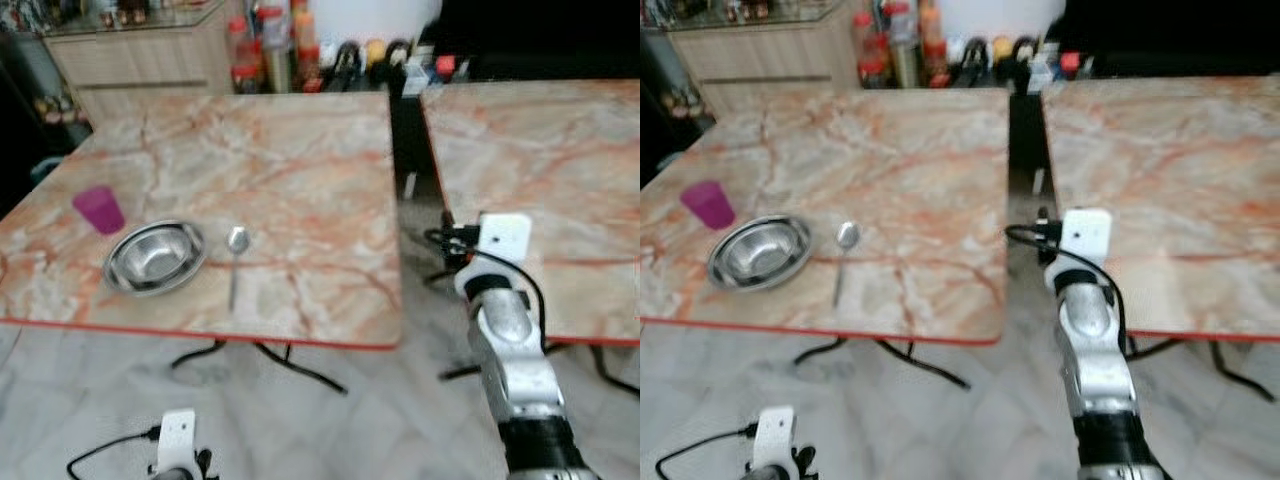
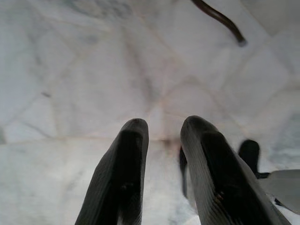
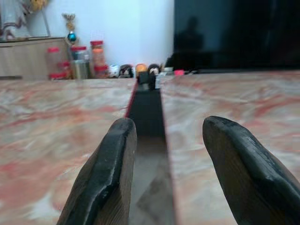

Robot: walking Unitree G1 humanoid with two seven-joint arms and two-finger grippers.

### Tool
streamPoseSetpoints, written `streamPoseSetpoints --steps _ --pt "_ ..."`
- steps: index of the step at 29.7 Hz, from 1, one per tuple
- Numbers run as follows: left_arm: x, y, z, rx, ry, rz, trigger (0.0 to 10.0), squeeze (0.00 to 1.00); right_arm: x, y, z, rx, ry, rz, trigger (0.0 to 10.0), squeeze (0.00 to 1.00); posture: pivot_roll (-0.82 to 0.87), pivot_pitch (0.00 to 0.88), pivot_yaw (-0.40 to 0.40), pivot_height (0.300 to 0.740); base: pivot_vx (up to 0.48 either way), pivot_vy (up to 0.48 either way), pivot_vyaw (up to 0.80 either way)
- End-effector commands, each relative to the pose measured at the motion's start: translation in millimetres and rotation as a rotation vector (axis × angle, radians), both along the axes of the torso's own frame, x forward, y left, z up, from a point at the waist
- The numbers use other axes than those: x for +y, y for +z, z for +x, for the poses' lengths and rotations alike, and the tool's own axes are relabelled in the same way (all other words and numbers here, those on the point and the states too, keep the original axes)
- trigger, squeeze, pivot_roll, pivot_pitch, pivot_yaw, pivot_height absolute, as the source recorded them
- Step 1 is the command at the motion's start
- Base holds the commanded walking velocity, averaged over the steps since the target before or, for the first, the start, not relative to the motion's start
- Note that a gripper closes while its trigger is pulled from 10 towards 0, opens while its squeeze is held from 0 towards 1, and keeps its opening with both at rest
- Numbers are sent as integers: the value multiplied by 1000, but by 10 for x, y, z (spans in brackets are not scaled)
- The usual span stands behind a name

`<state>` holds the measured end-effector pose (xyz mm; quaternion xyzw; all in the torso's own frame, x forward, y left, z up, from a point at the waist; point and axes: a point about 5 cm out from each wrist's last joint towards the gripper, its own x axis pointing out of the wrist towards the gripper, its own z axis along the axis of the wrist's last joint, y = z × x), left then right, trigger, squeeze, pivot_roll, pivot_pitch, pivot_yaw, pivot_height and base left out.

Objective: Setting the table

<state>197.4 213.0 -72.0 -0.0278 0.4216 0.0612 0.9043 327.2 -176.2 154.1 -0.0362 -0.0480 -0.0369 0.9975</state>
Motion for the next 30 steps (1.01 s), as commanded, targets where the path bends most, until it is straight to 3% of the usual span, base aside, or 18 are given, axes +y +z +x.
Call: streamPoseSetpoints --steps 1,20,30 --pt "65 -13 -47 22 -8 23 10000 0 100 16 6 -4 30 9 10000 0 -65 57 67 740 0 -420 0" --pt "96 15 -3 12 5 24 10000 0 104 10 25 5 28 9 10000 0 -58 81 68 740 0 -408 0" --pt "98 27 14 -7 27 13 10000 0 75 20 41 9 24 -6 10000 0 -61 79 63 740 0 0 0"
